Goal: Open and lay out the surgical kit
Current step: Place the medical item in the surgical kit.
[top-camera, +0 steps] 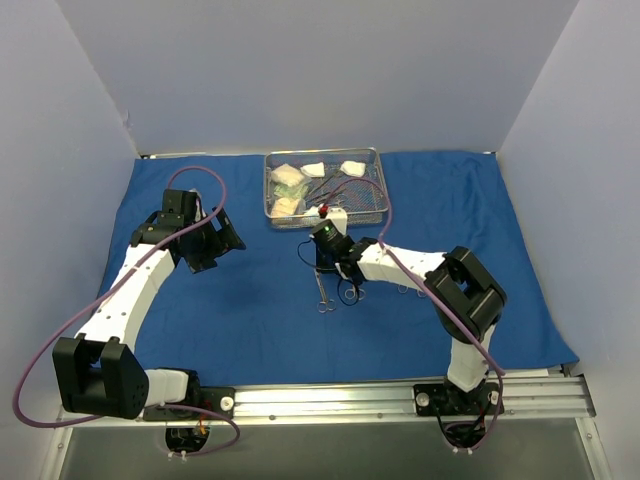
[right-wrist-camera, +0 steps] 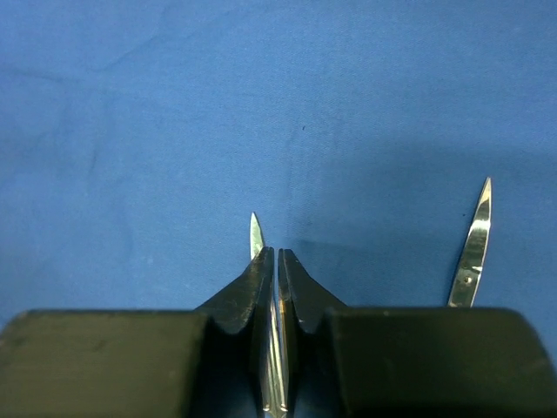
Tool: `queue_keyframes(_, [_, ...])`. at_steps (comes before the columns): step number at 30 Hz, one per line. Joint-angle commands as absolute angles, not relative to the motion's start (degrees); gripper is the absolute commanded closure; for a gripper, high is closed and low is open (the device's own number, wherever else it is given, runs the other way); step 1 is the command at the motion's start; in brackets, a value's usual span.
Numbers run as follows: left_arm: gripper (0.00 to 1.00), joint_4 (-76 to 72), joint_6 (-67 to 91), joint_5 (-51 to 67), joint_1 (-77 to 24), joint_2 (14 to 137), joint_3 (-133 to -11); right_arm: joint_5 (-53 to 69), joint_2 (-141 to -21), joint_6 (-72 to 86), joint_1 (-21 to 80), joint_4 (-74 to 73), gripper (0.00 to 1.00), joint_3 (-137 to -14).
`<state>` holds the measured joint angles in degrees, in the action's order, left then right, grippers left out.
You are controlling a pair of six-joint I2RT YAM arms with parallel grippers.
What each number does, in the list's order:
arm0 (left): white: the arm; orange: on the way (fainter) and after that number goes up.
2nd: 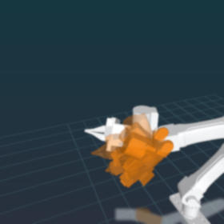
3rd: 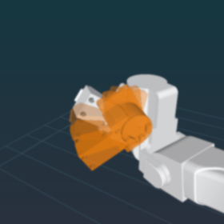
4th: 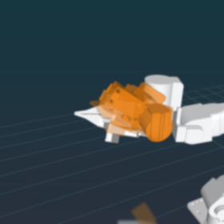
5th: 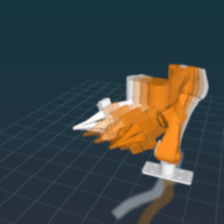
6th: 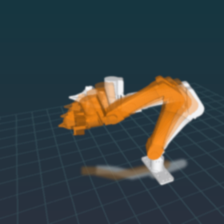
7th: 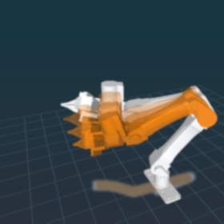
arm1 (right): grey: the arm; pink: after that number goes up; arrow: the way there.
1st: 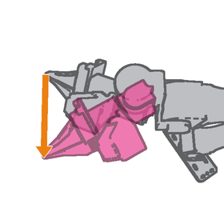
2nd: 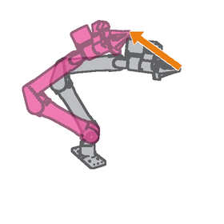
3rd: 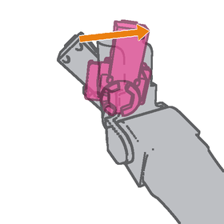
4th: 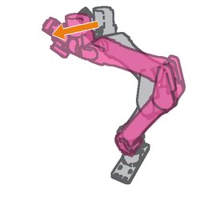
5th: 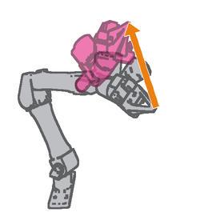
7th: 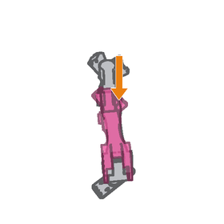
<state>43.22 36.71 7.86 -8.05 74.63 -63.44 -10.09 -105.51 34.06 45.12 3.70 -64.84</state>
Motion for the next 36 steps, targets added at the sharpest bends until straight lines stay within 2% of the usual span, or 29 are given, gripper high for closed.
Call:
queue_keyframes(1, [0.06,41.0,36.8,8.3,-7.7,73.7,-63.7,-12.0,-105.9,30.5,46.5,4.8,0.89,-66.9])
queue_keyframes(3, [0.06,41.0,36.8,8.2,-7.7,73.8,-63.8,-12.7,-107.0,25.3,49.0,4.6,0.76,-68.5])
queue_keyframes(5, [0.06,41.0,36.9,8.1,-7.7,74.1,-64.0,-13.6,-108.4,24.5,49.9,3.9,0.73,-70.3])
queue_keyframes(14, [0.06,41.4,36.8,7.4,-7.7,74.1,-64.1,-18.5,-115.0,24.9,50.4,-2.0,0.72,-74.3])
queue_keyframes(25, [0.06,41.2,36.9,7.6,-7.7,74.3,-64.1,-24.0,-115.1,27.0,50.4,-6.2,0.73,-74.1])
queue_keyframes(36, [0.06,41.2,36.9,7.2,-7.7,74.4,-64.0,-18.7,-111.1,21.5,50.1,-0.6,0.70,-74.4])
